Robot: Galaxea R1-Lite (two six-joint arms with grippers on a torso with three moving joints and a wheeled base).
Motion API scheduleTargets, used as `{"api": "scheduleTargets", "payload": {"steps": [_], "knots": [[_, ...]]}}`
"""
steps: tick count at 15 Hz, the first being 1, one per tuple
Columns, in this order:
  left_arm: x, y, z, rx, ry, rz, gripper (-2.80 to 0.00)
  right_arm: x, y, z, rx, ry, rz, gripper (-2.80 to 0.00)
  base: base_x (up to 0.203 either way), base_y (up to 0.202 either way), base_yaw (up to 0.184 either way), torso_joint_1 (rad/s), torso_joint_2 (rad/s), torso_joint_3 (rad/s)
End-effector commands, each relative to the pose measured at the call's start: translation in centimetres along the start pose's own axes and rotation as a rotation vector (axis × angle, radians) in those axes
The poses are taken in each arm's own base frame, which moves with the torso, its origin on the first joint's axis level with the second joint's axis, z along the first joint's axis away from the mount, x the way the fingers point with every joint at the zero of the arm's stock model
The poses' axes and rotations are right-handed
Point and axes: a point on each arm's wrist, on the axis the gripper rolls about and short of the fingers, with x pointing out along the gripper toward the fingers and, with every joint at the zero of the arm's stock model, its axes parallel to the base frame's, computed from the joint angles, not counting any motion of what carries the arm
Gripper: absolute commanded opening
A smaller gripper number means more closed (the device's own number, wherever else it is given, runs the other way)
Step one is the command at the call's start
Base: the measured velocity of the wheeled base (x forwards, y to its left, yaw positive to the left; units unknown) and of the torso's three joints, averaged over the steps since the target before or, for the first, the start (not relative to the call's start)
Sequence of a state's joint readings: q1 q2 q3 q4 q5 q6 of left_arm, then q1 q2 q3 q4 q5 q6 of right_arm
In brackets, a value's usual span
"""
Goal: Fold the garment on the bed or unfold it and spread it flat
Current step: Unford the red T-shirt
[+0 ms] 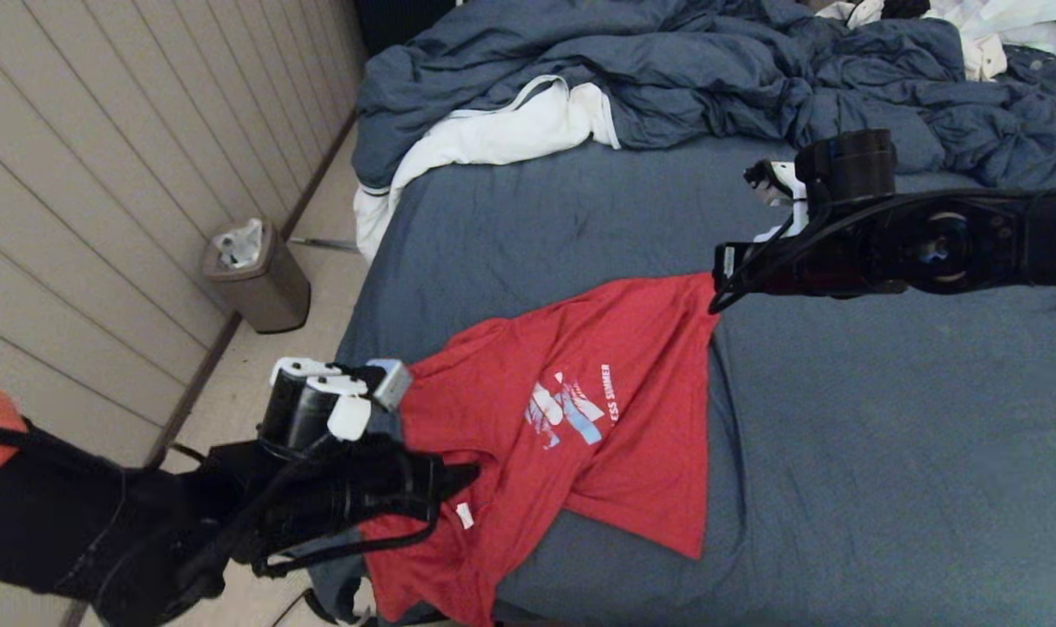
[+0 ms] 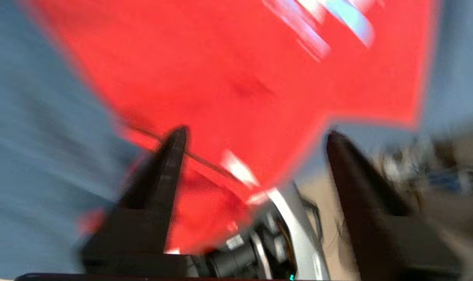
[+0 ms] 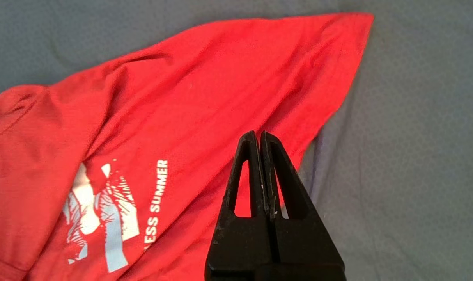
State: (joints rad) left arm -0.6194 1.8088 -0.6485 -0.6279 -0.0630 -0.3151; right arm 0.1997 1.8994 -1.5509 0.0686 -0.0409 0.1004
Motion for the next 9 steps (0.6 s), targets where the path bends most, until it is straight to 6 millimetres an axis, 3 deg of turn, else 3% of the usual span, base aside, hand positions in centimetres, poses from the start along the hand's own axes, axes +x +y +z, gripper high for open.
{"api": "scheduleTargets", "payload": {"steps": [1,4,7,9], "knots": [[2.0,3.4,2.8,-0.063,-0.042,0.099,-2.80,-0.2,0.2,0.0,-0.001,-0.001,0.005,-2.80,0.000,0.000,0.000,0.000,0.00,0.000],[4.6,6.1,5.6,-0.094,-0.087,0.168,-2.80,-0.6,0.3,0.1,-0.002,-0.006,0.008,-2.80,0.000,0.000,0.000,0.000,0.00,0.000],[8.4,9.0,6.2,-0.095,-0.088,0.265,-2.80,-0.6,0.7,0.0,-0.006,-0.005,0.015,-2.80,0.000,0.000,0.000,0.000,0.00,0.000],[8.9,11.0,7.2,-0.093,-0.116,0.319,-2.80,-0.6,0.7,0.0,-0.006,-0.001,0.015,-2.80,0.000,0.000,0.000,0.000,0.00,0.000]]}}
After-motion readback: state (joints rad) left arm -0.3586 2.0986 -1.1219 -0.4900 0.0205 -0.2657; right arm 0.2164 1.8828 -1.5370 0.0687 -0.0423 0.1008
